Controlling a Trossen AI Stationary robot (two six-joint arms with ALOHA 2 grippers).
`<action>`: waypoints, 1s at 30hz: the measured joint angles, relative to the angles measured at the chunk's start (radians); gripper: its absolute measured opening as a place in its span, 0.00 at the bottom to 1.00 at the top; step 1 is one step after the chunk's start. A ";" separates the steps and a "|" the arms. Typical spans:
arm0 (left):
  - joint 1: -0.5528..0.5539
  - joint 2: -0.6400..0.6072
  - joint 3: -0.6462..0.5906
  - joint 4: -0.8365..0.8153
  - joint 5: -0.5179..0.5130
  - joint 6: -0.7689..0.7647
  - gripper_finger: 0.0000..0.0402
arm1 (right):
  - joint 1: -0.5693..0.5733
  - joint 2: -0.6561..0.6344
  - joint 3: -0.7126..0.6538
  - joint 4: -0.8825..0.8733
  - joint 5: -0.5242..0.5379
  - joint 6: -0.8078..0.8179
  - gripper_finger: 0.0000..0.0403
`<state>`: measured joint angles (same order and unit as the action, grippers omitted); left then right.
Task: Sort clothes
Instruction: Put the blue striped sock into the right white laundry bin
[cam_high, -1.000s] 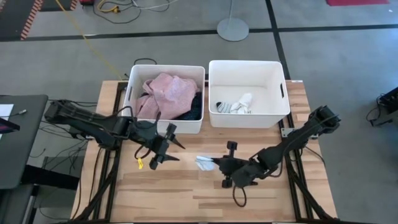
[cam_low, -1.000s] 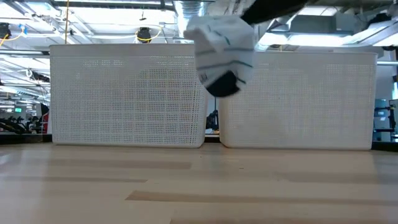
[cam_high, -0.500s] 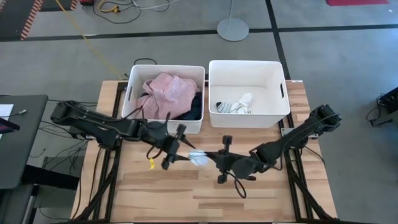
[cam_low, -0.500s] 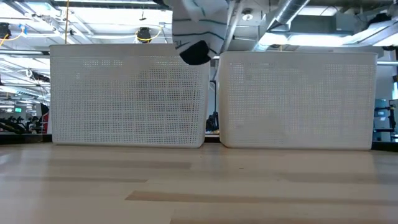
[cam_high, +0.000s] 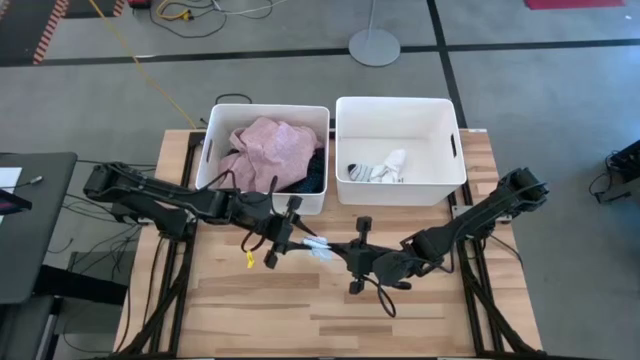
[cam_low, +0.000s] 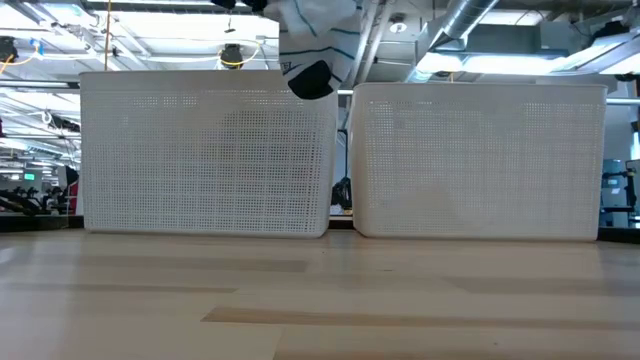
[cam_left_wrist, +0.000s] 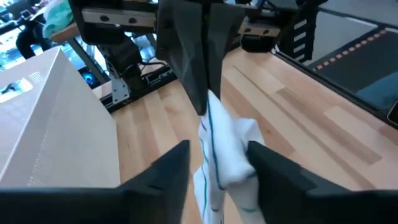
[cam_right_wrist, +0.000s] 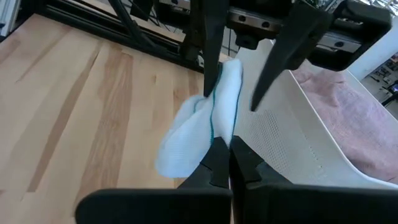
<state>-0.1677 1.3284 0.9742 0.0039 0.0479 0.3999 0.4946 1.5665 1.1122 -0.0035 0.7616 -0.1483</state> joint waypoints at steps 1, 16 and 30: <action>0.000 0.000 0.000 -0.007 0.000 0.008 0.35 | 0.000 0.000 0.000 0.001 0.000 -0.002 0.00; 0.000 0.000 0.000 0.010 -0.012 0.108 0.01 | -0.006 0.000 0.000 0.001 0.001 -0.002 0.00; 0.082 -0.001 0.102 0.018 -0.078 0.236 0.00 | 0.073 0.000 -0.001 -0.072 0.217 0.043 0.42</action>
<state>-0.0859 1.3277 1.0763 0.0217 -0.0304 0.6355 0.5677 1.5665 1.1114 -0.0750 0.9790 -0.1057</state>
